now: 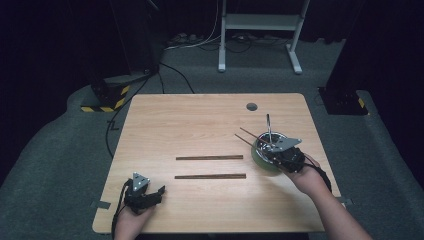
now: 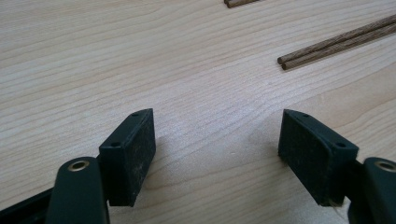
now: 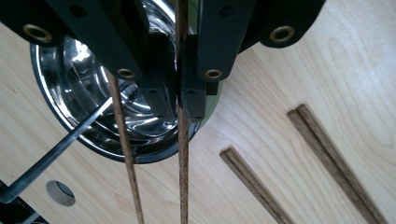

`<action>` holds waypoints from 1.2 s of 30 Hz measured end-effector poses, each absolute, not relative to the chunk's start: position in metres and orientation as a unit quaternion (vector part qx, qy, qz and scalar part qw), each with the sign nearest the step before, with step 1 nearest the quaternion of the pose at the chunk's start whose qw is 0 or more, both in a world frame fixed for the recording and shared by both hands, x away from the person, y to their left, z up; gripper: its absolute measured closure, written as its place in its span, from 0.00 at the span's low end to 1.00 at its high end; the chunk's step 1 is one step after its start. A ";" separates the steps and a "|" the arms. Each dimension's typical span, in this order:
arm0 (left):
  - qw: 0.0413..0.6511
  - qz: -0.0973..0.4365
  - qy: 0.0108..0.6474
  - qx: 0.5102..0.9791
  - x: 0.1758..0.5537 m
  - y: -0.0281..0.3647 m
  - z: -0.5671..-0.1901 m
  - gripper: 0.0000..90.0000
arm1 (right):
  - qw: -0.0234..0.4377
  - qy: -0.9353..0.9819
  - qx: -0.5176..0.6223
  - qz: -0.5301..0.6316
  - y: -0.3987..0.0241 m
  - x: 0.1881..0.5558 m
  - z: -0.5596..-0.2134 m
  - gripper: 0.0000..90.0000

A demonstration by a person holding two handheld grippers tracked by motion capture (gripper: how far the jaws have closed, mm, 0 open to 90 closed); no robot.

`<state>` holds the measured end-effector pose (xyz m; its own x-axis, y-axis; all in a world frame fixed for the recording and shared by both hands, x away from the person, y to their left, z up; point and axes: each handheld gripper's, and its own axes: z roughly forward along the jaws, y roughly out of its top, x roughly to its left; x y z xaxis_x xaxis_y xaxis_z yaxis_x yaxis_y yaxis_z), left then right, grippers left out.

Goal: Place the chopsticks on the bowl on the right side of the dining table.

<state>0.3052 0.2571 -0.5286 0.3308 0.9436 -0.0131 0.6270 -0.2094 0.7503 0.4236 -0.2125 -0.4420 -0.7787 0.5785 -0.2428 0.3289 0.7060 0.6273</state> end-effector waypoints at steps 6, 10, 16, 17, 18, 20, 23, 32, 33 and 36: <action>0.339 0.234 0.528 0.743 0.305 0.257 -0.529 0.30 | 0.215 0.897 0.264 0.284 -0.216 0.434 -0.445 0.93; 0.339 0.234 0.528 0.743 0.305 0.257 -0.529 0.30 | 0.218 0.895 0.270 0.279 -0.217 0.440 -0.448 0.93; 0.339 0.233 0.528 0.743 0.305 0.257 -0.529 0.30 | 0.228 0.898 0.261 0.271 -0.217 0.447 -0.450 0.93; 0.339 0.233 0.528 0.743 0.305 0.257 -0.529 0.30 | 0.228 0.898 0.264 0.270 -0.218 0.449 -0.451 0.93; 0.339 0.233 0.528 0.743 0.305 0.257 -0.528 0.30 | 0.228 0.898 0.264 0.270 -0.218 0.449 -0.451 0.93; 0.339 0.233 0.528 0.743 0.305 0.258 -0.528 0.30 | 0.227 0.899 0.263 0.266 -0.218 0.450 -0.453 0.93; 0.340 0.232 0.528 0.742 0.305 0.258 -0.529 0.30 | 0.228 0.899 0.264 0.266 -0.219 0.451 -0.454 0.93; 0.339 0.234 0.528 0.743 0.305 0.257 -0.528 0.30 | 0.228 0.895 0.278 0.265 -0.221 0.450 -0.457 0.93; 0.339 0.234 0.528 0.743 0.305 0.257 -0.529 0.30 | 0.231 0.896 0.269 0.266 -0.222 0.452 -0.457 0.93; 0.339 0.234 0.528 0.743 0.305 0.257 -0.529 0.30 | 0.236 0.894 0.270 0.267 -0.222 0.452 -0.458 0.93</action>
<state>0.3053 0.2574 -0.5285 0.3338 0.9426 -0.0104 0.6260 -0.2134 0.7500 0.4521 -0.2222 -0.4576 -0.7433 0.6085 -0.2779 0.3560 0.7116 0.6058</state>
